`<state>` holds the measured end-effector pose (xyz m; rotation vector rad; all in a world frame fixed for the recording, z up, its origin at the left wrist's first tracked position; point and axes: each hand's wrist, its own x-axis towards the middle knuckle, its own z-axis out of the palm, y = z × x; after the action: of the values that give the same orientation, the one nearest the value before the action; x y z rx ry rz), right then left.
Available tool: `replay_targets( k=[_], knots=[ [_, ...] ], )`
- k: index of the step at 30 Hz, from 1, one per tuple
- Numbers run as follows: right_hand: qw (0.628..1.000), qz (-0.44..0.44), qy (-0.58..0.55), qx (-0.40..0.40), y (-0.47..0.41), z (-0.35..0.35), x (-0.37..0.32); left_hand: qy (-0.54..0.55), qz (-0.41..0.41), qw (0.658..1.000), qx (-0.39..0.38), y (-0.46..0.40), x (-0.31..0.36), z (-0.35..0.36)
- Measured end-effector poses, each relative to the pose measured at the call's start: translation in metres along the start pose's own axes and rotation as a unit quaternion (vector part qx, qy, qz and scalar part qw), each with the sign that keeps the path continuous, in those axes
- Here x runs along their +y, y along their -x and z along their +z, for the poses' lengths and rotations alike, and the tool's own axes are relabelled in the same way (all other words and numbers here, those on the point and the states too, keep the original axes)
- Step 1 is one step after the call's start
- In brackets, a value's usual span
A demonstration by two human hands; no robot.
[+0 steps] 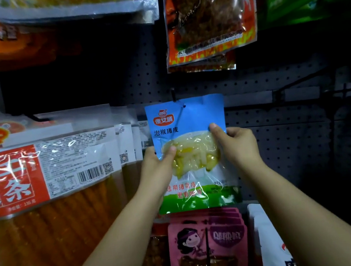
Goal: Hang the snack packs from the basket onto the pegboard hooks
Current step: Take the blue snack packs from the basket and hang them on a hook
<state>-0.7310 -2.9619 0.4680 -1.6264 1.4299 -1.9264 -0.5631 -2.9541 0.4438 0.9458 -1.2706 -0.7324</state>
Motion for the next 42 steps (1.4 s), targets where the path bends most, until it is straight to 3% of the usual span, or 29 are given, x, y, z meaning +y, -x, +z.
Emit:
replay_targets(
  k=[8, 13, 18, 21, 26, 29, 33, 42],
  knots=[
    [0.991, 0.064, 0.118, 0.017, -0.034, 0.013, 0.009, -0.022, -0.034, 0.999, 0.035, -0.037, -0.009, 0.019],
    [0.989, 0.090, 0.114, -0.007, -0.043, 0.017, 0.013, -0.031, -0.071, 0.996, 0.043, -0.049, -0.011, 0.024],
    [0.995, 0.054, 0.009, -0.081, -0.025, 0.017, 0.034, 0.035, -0.060, 0.996, 0.048, -0.034, -0.021, 0.019],
    [0.989, 0.043, -0.007, -0.140, -0.003, 0.008, 0.055, 0.031, -0.071, 0.993, 0.090, -0.018, -0.042, 0.019],
    [0.972, 0.078, 0.018, -0.220, 0.026, -0.005, 0.083, 0.006, -0.113, 0.991, 0.072, 0.007, -0.081, 0.016],
    [0.958, 0.112, 0.115, -0.237, 0.037, -0.011, 0.091, 0.008, -0.131, 0.990, 0.044, 0.021, -0.093, 0.012],
    [0.961, 0.134, 0.158, -0.181, 0.061, -0.020, 0.088, -0.005, -0.124, 0.992, 0.018, 0.049, -0.099, 0.003],
    [0.985, 0.149, -0.028, -0.083, 0.217, -0.060, 0.083, -0.015, -0.095, 0.989, -0.110, 0.176, -0.131, -0.031]
  ],
)
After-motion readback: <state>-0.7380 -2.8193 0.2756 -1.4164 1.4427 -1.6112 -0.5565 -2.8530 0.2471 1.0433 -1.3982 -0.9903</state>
